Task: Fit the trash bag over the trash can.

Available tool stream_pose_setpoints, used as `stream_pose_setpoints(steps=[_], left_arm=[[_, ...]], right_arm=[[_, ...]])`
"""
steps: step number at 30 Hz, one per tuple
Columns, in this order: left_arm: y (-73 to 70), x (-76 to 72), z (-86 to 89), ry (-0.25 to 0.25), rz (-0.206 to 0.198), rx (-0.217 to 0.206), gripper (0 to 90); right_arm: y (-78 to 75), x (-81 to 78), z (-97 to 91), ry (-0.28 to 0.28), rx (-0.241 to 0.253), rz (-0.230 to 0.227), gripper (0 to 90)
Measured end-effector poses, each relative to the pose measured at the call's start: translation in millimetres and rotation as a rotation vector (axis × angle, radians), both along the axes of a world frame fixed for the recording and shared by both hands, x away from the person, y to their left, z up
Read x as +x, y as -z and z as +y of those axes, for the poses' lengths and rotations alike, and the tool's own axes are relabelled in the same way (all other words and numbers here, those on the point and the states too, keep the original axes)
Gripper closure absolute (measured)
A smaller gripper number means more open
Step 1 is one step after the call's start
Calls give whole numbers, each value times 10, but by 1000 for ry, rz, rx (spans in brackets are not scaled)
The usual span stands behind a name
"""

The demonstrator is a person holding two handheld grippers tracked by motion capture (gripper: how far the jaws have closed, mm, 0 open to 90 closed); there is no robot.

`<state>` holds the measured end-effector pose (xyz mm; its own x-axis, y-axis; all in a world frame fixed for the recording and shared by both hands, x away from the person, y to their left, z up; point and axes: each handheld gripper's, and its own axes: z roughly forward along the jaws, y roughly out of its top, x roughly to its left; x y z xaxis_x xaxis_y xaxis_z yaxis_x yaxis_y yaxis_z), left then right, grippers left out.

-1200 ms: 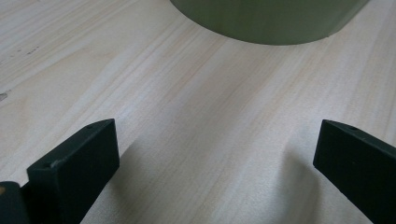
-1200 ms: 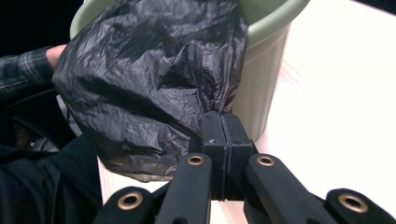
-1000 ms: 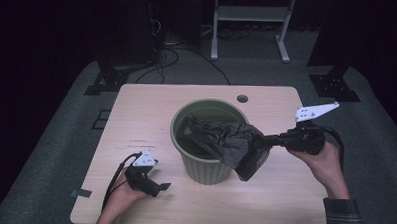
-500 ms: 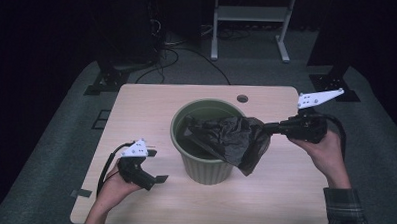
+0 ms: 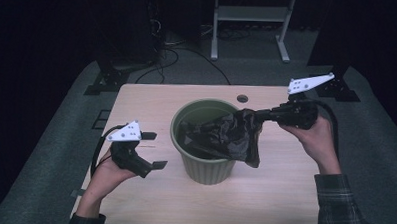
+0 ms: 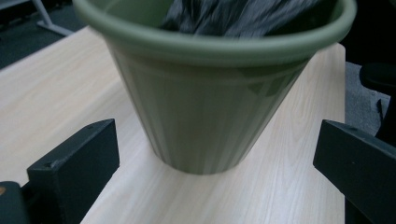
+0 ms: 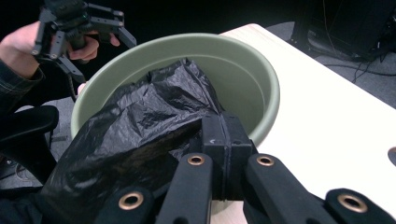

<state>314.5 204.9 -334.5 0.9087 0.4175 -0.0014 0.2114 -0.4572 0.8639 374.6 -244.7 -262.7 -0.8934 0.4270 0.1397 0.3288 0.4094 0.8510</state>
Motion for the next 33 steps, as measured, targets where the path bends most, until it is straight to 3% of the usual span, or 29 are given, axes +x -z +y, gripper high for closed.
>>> stream_pose_setpoints(steps=[11,16,21,28,33], left_arm=[[-335,139,-246,90,-41,-45,43],[-393,292,-406,114,-26,-59,104],[-478,453,-543,152,-36,-89,186],[-563,614,-737,181,-46,-103,192],[-506,710,-868,189,-26,-84,192]], right_arm=[[-49,156,319,-31,-14,-13,898],[-63,223,475,-50,-20,-17,898],[-97,277,634,-68,-31,-26,898],[-142,319,857,-97,-39,-46,898],[-200,339,957,-114,-23,-51,898]])
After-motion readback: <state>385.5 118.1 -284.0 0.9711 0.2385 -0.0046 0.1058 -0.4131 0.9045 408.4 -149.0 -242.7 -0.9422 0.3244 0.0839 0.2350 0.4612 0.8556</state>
